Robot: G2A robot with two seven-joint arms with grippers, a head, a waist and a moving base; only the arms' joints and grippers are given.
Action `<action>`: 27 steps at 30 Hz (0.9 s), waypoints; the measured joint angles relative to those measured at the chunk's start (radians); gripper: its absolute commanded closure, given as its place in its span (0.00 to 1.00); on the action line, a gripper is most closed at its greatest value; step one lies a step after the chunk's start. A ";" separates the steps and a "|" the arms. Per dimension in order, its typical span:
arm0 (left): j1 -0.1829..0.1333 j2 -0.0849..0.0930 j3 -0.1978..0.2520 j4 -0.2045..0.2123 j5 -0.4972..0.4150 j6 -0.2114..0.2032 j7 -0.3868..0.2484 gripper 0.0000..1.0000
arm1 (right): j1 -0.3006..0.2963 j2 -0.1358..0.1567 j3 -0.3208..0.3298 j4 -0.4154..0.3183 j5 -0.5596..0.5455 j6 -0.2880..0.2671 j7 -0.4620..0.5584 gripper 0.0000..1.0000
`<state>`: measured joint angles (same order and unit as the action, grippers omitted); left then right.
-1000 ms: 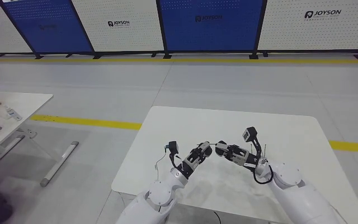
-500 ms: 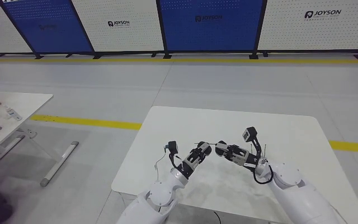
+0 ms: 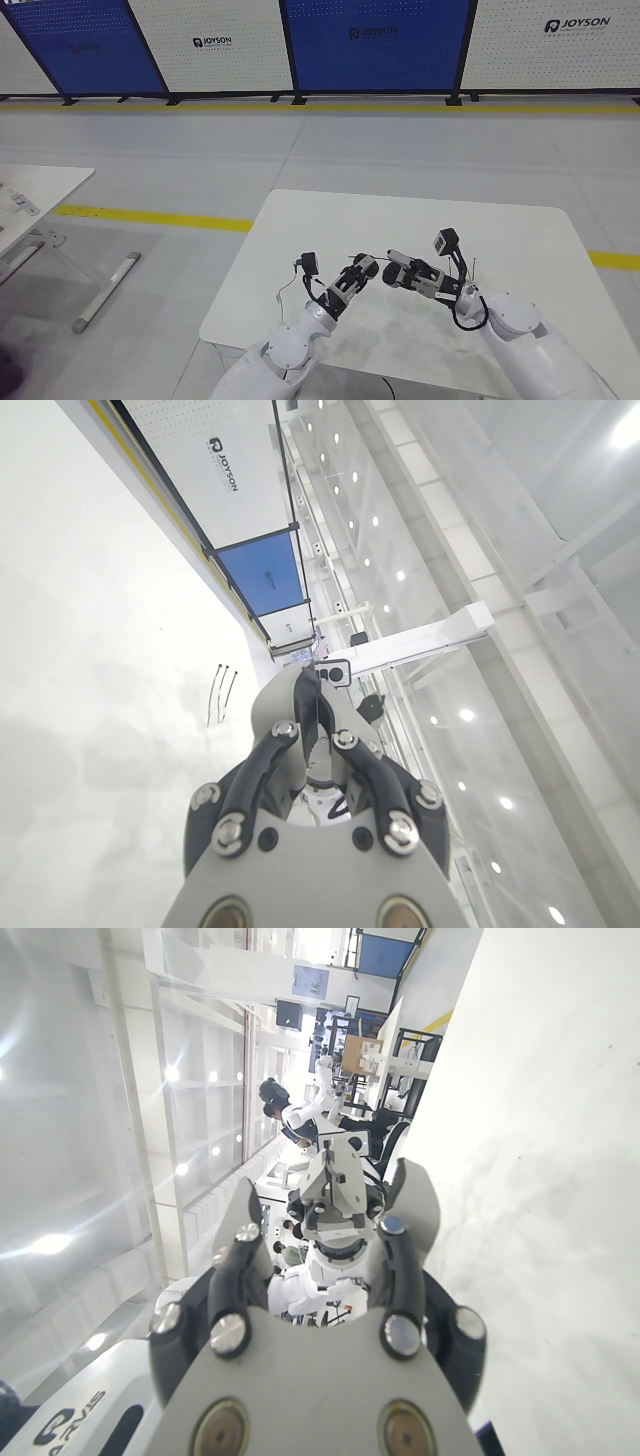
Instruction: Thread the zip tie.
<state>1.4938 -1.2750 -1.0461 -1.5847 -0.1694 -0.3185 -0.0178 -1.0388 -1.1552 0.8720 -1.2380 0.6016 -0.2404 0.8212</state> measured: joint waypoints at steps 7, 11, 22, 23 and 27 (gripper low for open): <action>0.010 0.000 -0.010 -0.011 -0.016 0.011 -0.004 1.00 | -0.028 0.005 0.055 -0.006 0.033 0.015 -0.007 0.00; 0.014 0.002 -0.011 -0.011 -0.031 0.022 -0.025 1.00 | -0.041 0.009 0.075 -0.014 0.044 0.023 -0.004 0.00; 0.011 0.000 -0.007 -0.011 -0.032 0.030 -0.022 1.00 | -0.042 0.009 0.074 -0.015 0.042 0.022 -0.006 0.00; 0.010 0.000 -0.009 -0.012 -0.038 0.034 -0.026 1.00 | -0.044 0.010 0.075 -0.020 0.032 0.025 -0.012 0.00; 0.024 0.007 -0.027 -0.023 -0.028 0.035 -0.071 1.00 | -0.046 0.024 0.097 -0.052 -0.083 0.077 -0.013 0.00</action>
<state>1.5176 -1.2675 -1.0735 -1.6074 -0.1971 -0.2832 -0.0884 -1.0846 -1.1316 0.9689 -1.2903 0.5188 -0.1629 0.8079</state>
